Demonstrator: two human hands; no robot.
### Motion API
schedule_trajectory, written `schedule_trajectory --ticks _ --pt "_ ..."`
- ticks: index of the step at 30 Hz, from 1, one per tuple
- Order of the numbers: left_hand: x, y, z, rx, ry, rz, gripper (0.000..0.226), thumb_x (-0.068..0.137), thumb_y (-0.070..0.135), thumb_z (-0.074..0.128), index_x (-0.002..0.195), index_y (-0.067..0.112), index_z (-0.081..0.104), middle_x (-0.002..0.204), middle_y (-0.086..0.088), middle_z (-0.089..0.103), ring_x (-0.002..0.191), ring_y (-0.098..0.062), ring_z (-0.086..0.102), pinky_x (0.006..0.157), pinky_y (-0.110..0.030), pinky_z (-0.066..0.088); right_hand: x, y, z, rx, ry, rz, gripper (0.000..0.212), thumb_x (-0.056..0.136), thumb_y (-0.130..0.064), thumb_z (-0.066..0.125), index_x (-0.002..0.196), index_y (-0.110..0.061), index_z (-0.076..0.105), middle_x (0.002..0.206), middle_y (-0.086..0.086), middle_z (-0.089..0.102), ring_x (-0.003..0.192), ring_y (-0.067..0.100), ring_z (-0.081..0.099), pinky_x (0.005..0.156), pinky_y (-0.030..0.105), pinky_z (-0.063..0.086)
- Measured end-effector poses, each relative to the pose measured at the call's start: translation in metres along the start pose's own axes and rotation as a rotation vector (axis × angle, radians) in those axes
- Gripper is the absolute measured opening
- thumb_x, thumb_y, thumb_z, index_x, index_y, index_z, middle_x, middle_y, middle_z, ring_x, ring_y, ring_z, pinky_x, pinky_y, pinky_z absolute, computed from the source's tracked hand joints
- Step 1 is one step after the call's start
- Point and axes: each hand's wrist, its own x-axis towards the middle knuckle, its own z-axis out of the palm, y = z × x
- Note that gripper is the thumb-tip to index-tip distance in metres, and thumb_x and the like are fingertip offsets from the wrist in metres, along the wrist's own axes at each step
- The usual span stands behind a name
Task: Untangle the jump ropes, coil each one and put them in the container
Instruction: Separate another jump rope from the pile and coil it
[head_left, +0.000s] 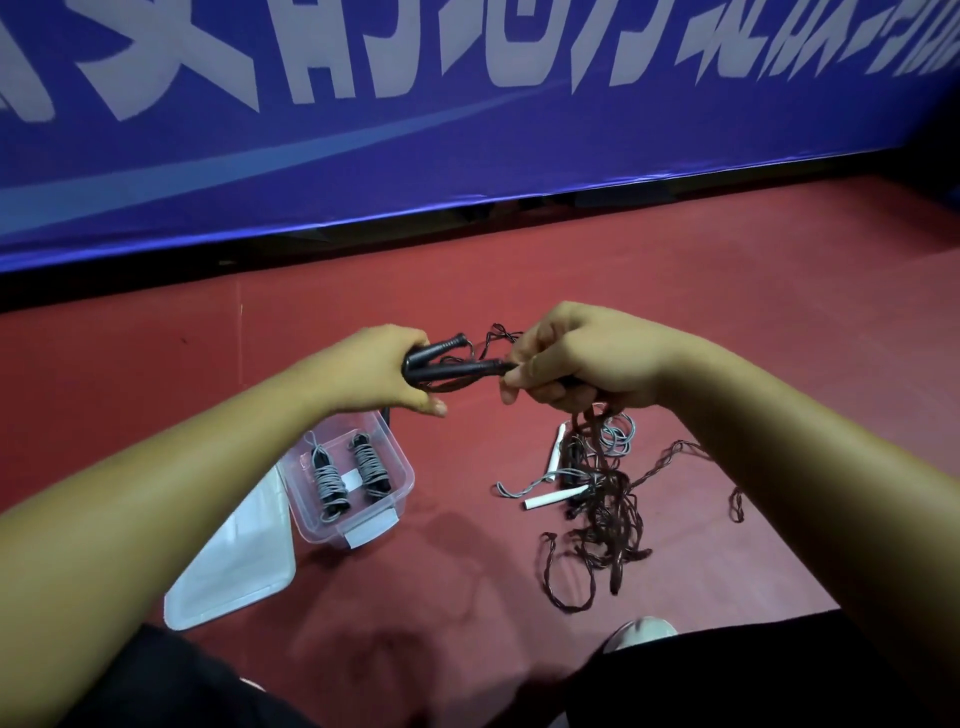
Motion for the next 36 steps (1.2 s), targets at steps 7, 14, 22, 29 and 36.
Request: schedule_trajectory --ticks 7,14,22,29,36 --pt "-0.007 0.019 0.005 0.078 -0.045 0.051 0.025 0.073 0.033 0.072 0.069 0.019 0.052 0.059 0.004 0.053 0.058 -0.017 0.050 0.056 -0.030 0.040 0.002 0.001 -0.012 -0.112 0.241 -0.147 0.016 0.094 -0.002 0.061 0.085 0.010 0.068 0.051 0.003 0.043 0.039 0.010 0.033 0.040 0.017 0.026" --pt "-0.024 0.043 0.000 -0.216 -0.281 0.262 0.016 0.085 0.017 0.073 0.084 0.014 0.057 0.061 0.009 0.054 0.053 -0.005 0.047 0.054 -0.020 0.037 0.014 0.014 -0.023 -0.225 0.366 -0.196 0.015 0.094 -0.013 0.066 0.085 -0.002 0.071 0.054 0.006 0.053 0.043 0.016 0.042 0.046 0.025 0.033" --pt "-0.032 0.044 -0.016 -0.874 -0.177 0.254 0.077 0.079 0.012 0.066 0.144 0.035 0.033 0.067 -0.005 0.055 0.051 -0.014 0.048 0.046 -0.022 0.039 0.021 0.025 -0.024 -0.123 0.292 -0.195 0.013 0.097 -0.002 0.056 0.091 -0.009 0.064 0.061 0.009 0.060 0.050 0.023 0.052 0.052 0.031 0.039" --pt "-0.018 0.035 -0.026 -1.292 0.058 0.104 0.030 0.081 0.014 0.061 0.108 0.005 0.055 0.064 -0.005 0.051 0.045 -0.013 0.039 0.041 -0.018 0.022 0.032 0.026 -0.004 0.142 0.092 -0.189 0.009 0.100 -0.013 0.056 0.096 -0.005 0.059 0.064 0.004 0.055 0.049 0.016 0.044 0.052 0.028 0.032" --pt "-0.008 0.021 -0.030 -1.194 0.202 -0.025 0.010 0.093 0.006 0.059 0.086 0.008 0.052 0.065 -0.005 0.053 0.044 -0.013 0.041 0.039 -0.018 0.023 0.033 0.015 0.002 0.227 0.085 -0.116 0.015 0.099 -0.008 0.054 0.101 0.005 0.062 0.060 0.004 0.053 0.042 0.009 0.036 0.042 0.018 0.026"
